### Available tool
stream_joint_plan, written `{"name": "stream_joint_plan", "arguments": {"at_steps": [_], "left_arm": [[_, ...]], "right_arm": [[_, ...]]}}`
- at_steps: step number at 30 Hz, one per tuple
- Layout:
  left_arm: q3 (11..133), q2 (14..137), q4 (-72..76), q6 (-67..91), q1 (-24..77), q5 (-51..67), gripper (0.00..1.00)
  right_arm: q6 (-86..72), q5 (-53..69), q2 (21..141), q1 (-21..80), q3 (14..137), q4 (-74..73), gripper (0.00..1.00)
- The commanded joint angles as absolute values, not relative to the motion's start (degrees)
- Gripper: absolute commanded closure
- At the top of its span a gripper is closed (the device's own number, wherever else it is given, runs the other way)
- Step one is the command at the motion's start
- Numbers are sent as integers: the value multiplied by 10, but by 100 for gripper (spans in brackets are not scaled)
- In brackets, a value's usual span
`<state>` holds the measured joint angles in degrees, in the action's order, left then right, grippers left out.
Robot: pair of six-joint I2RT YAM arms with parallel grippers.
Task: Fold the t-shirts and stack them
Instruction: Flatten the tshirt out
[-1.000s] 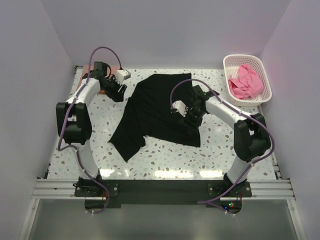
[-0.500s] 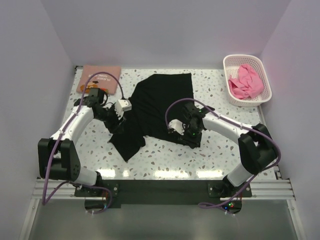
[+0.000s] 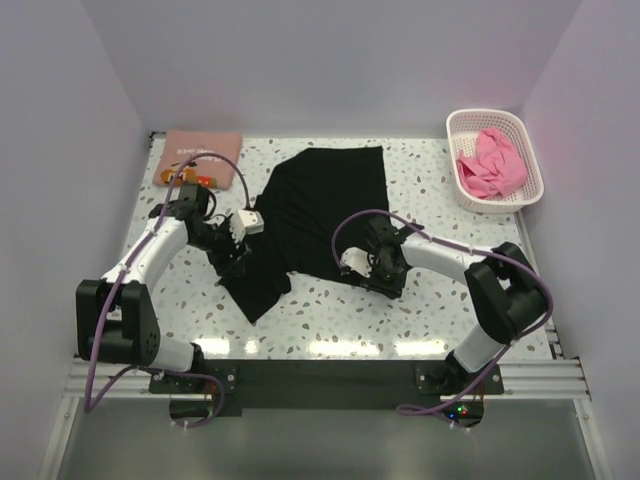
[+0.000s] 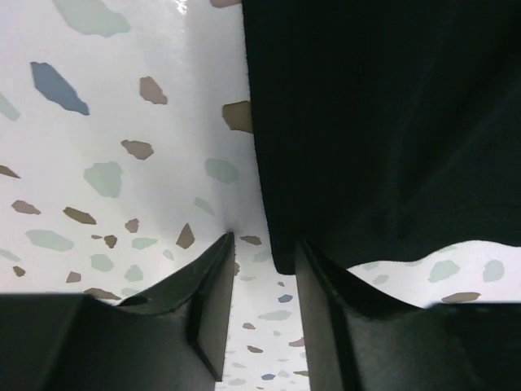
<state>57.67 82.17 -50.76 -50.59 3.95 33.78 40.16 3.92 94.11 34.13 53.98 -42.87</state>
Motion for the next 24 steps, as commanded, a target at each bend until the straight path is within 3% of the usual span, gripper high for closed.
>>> {"name": "stream_joint_plan", "arguments": {"at_steps": [1, 2, 3, 6, 13, 21, 24], "left_arm": [[535, 783, -534, -575, 52, 328, 30], [523, 775, -534, -584, 58, 322, 30], [498, 760, -527, -591, 75, 308, 29], [461, 732, -492, -581, 112, 275, 29], [372, 711, -413, -535, 190, 236, 28], [307, 721, -305, -505, 248, 181, 21], [277, 740, -258, -500, 262, 143, 29]], "right_arm": [[413, 12, 973, 339, 521, -367, 63], [412, 11, 977, 339, 523, -367, 67], [407, 11, 984, 339, 531, -372, 80], [402, 11, 993, 339, 547, -388, 100], [388, 35, 961, 333, 591, -424, 100], [374, 40, 946, 321, 613, -432, 100], [372, 35, 936, 318, 613, -432, 100]]}}
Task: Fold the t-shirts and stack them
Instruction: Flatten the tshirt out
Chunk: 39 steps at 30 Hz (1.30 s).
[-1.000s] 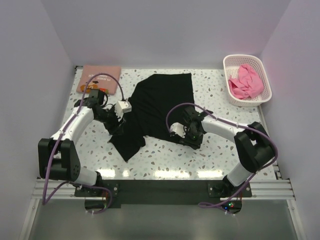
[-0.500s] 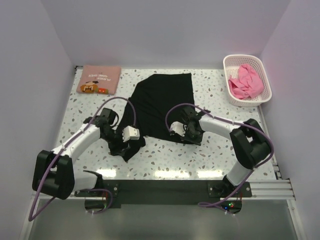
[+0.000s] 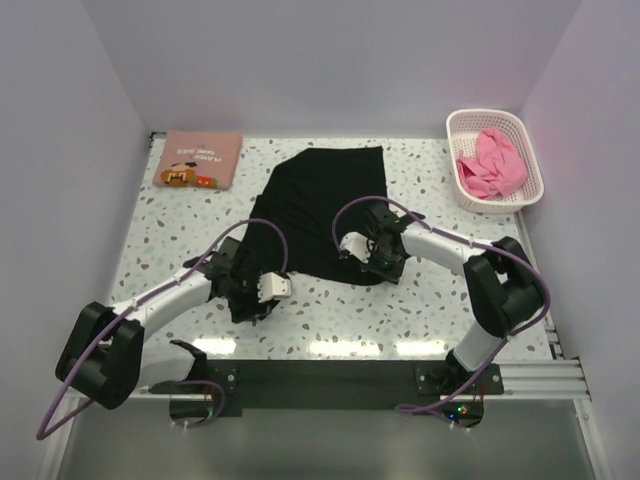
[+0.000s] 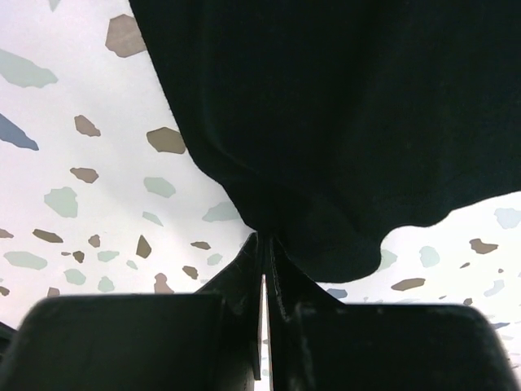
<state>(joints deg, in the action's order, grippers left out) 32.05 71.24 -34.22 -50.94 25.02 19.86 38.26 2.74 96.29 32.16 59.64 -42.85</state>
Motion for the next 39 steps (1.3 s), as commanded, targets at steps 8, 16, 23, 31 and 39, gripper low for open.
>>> {"name": "stream_joint_plan", "arguments": {"at_steps": [8, 16, 23, 31, 39], "left_arm": [[373, 739, -310, -488, 179, 138, 100], [618, 788, -421, -483, 57, 263, 100], [757, 818, -417, -404, -21, 341, 100], [940, 832, -367, -273, -108, 381, 100], [995, 781, -243, -129, -203, 410, 100]], "right_arm": [[350, 23, 869, 275, 662, -437, 100], [362, 21, 854, 229, 758, -445, 100], [338, -26, 829, 225, 821, -378, 100], [302, -79, 810, 221, 956, -324, 100], [297, -117, 772, 221, 1077, -291, 100]]}}
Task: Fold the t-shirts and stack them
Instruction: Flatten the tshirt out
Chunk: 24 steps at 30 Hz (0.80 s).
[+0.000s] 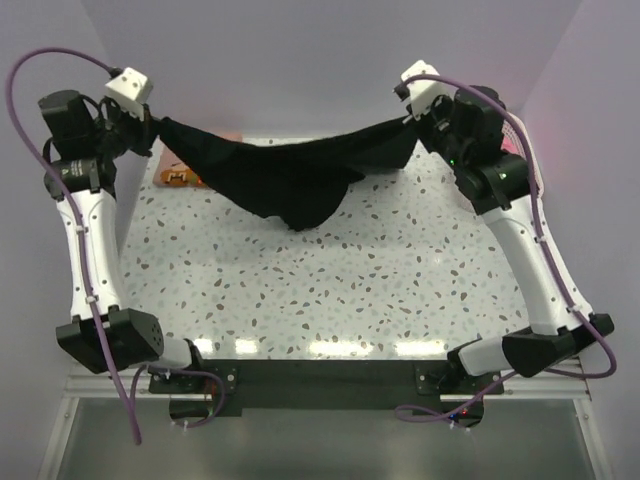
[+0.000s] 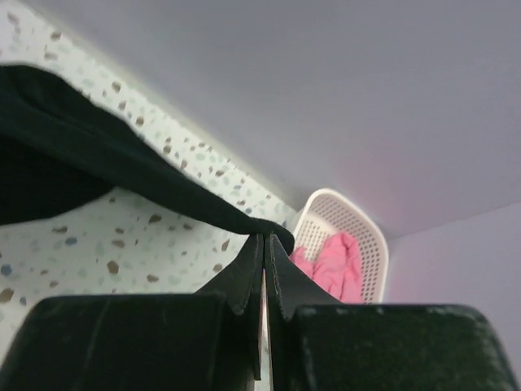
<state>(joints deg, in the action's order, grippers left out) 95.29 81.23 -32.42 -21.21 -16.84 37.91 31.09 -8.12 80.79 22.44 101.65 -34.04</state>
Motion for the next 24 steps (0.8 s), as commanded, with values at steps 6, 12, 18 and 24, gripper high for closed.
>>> {"name": "stream_joint_plan", "arguments": {"at_steps": [6, 12, 18, 24], "left_arm": [[1033, 733, -204, -80, -258, 487, 100], [1036, 679, -200, -76, -262, 461, 100], [1040, 701, -188, -50, -262, 454, 100], [1068, 769, -138, -10, -253, 464, 100]], "right_arm": [[280, -114, 749, 221, 1174, -313, 100], [295, -113, 741, 221, 1225, -335, 100], [327, -127, 732, 221, 1136, -274, 100], [329, -148, 783, 221, 1114, -192, 100]]}}
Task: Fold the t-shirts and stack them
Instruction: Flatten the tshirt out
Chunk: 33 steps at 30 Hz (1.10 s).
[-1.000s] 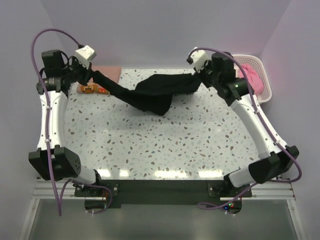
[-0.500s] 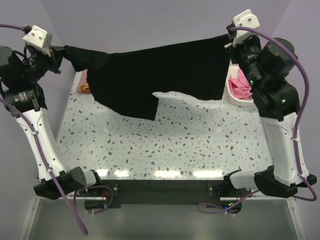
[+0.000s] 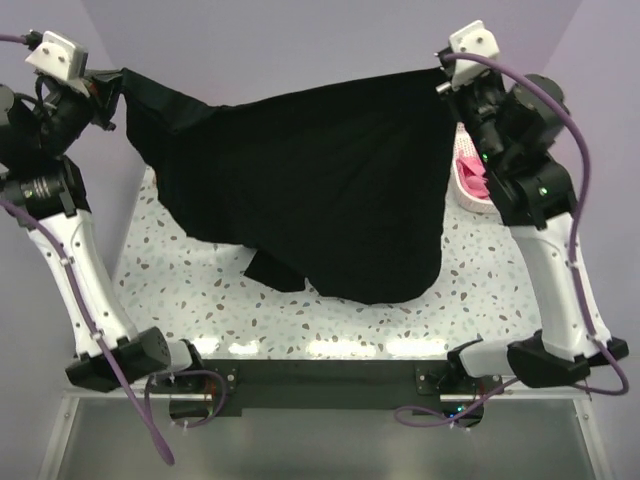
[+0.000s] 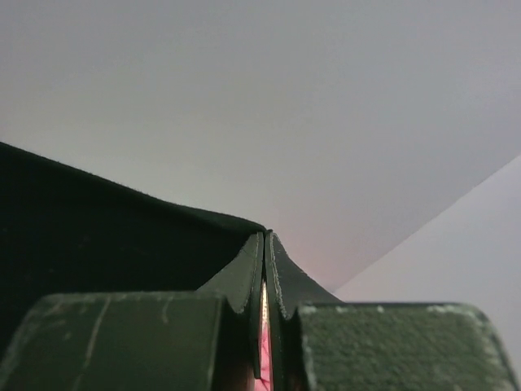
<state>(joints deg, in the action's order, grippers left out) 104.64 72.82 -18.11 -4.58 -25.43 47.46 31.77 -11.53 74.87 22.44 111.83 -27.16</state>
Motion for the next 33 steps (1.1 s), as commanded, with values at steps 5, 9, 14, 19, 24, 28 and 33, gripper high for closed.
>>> {"name": "stream_joint_plan", "arguments": {"at_steps": [5, 9, 14, 19, 24, 28, 33], "left_arm": [[1171, 860, -126, 35, -253, 438, 100], [1203, 880, -109, 41, -253, 422, 100], [1177, 844, -91, 34, -258, 424, 100], [1089, 746, -52, 36, -276, 427, 100], [1027, 641, -12, 12, -279, 388, 100], [1027, 600, 20, 10, -279, 364, 100], [1059, 577, 27, -13, -279, 352, 100]], "right_arm": [[332, -154, 845, 221, 1180, -163, 100], [342, -140, 865, 221, 1209, -156, 100], [347, -134, 845, 221, 1223, -178, 100], [343, -110, 768, 222, 1193, -207, 100], [342, -98, 689, 221, 1149, -228, 100], [338, -98, 651, 222, 1166, -238, 100], [347, -116, 643, 221, 1203, -240, 100]]}}
